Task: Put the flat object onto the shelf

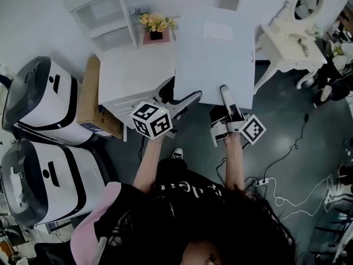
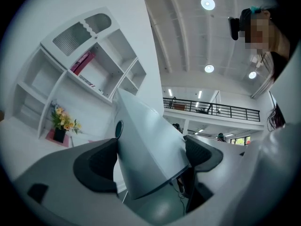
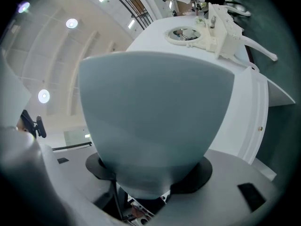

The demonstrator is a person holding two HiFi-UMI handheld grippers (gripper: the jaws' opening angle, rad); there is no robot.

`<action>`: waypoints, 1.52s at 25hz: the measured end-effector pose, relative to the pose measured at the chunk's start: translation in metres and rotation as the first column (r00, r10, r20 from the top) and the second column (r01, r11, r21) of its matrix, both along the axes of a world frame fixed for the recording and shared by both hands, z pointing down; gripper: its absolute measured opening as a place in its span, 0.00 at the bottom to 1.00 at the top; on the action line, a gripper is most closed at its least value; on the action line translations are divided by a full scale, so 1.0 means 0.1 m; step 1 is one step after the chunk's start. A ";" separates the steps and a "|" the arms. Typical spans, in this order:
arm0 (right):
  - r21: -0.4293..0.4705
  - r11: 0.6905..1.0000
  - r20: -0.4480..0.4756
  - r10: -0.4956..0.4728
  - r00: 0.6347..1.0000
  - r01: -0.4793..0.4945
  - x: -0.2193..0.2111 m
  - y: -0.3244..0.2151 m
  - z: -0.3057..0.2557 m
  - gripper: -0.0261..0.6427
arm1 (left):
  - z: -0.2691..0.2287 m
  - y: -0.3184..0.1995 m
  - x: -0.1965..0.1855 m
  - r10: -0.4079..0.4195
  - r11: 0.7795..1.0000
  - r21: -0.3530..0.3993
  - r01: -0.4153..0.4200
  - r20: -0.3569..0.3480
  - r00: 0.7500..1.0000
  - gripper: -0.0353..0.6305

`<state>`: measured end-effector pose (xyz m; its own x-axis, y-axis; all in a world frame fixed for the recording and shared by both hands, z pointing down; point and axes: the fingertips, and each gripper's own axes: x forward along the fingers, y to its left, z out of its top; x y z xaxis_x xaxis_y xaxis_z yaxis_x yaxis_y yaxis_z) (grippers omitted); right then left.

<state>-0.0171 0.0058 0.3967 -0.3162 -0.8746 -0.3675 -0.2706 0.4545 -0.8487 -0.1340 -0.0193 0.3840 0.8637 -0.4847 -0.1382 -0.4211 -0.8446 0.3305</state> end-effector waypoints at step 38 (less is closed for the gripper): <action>0.037 0.997 -0.019 -0.064 0.998 0.065 1.78 -2.55 -0.47 0.51 | -0.43 -2.53 1.80 -0.037 0.998 0.052 0.040 -0.055 0.998 0.72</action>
